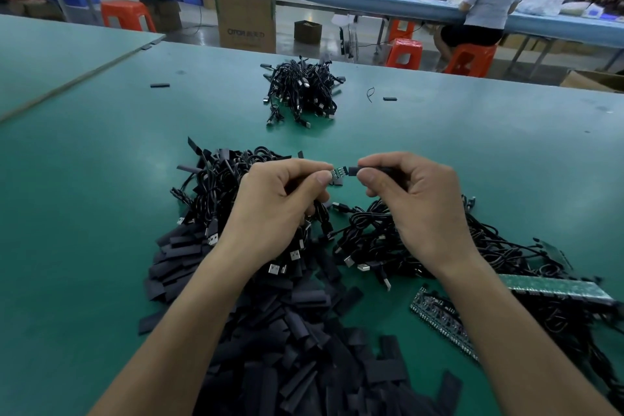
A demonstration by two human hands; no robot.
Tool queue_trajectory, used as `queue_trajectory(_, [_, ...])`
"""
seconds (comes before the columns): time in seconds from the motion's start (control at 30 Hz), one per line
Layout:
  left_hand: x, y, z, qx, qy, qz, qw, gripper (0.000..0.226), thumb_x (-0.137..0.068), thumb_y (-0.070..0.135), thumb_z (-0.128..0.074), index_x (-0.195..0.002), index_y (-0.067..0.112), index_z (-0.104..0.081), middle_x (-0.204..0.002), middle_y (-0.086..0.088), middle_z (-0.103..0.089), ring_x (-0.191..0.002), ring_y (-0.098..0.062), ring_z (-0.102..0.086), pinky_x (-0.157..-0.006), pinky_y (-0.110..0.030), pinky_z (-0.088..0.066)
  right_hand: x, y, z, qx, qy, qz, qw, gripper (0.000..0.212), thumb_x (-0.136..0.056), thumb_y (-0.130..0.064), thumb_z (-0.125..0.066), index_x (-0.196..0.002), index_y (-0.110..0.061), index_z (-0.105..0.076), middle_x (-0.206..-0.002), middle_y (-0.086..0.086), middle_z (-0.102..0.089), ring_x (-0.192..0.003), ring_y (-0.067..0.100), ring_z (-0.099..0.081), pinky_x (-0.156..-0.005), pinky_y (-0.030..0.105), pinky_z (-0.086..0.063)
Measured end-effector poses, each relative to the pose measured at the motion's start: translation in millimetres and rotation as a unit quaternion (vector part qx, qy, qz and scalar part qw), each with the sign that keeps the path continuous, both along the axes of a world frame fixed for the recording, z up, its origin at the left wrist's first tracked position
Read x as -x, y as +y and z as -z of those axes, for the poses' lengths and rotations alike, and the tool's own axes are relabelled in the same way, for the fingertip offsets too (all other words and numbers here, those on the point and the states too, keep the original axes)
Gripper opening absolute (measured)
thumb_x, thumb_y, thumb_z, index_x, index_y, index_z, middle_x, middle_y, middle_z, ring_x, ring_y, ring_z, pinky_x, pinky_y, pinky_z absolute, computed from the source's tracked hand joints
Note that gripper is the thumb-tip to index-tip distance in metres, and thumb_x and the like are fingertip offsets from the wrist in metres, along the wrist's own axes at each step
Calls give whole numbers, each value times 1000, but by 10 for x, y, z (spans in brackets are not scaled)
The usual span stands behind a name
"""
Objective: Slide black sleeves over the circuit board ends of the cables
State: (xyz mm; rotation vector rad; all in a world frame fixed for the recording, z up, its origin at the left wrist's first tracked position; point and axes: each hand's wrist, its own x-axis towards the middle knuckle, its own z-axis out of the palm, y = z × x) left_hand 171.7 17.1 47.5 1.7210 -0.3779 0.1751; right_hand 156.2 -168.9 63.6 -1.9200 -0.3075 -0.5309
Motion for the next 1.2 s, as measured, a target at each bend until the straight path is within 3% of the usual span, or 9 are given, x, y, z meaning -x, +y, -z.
queue_trajectory(0.33, [1,-6,-4,9,12,15,1000,16,-97,19,-65,-92,32,-73,-66,7,-70,-51,-3,-55,-48,-17,-45,32,4,1,19,-7,11,1000,21,-82,-23,-79,-94,-38,-72,-84,-19,-75,-79,1,-70,-77,19,-55])
queue_trajectory(0.5, [-7,16,-8,-6,6,36,999,17,-98,17,-63,-94,31,-72,-63,7,-67,-49,-3,-52,-48,-17,-45,32,2,17,36,-7,15,999,21,-82,-23,-80,-96,-36,-73,-86,-20,-74,-82,-1,-70,-77,15,-53])
queue_trajectory(0.73, [-11,64,-45,-4,35,88,996,15,-96,18,-66,-109,26,-65,-65,2,-69,-50,-5,-51,-50,-17,-44,23,-68,-68,2,58,-92,994,21,-75,-30,-75,-96,-28,-76,-88,-10,-77,-80,5,-72,-75,17,-54])
queue_trajectory(0.9, [1,78,-57,-21,46,110,993,18,-93,20,-69,-107,25,-59,-70,-3,-73,-51,-6,-52,-51,-16,-43,8,-50,-51,29,88,-142,986,18,-82,-16,-78,-98,-25,-77,-91,-5,-78,-87,13,-74,-83,25,-58])
queue_trajectory(1.0, [4,73,-55,-6,53,107,993,20,-93,19,-69,-108,25,-58,-74,-5,-75,-52,-8,-55,-51,-17,-45,18,-39,-26,4,88,-138,986,17,-84,-10,-77,-96,-23,-78,-87,1,-78,-81,21,-73,-78,27,-59])
queue_trajectory(1.2, [26,40,-48,-24,67,82,994,6,-96,24,-66,-100,21,-64,-80,-3,-76,-59,-13,-67,-56,-20,-52,30,-50,-10,-30,78,-80,993,15,-84,-7,-76,-90,-21,-78,-76,3,-76,-65,12,-69,-63,19,-54])
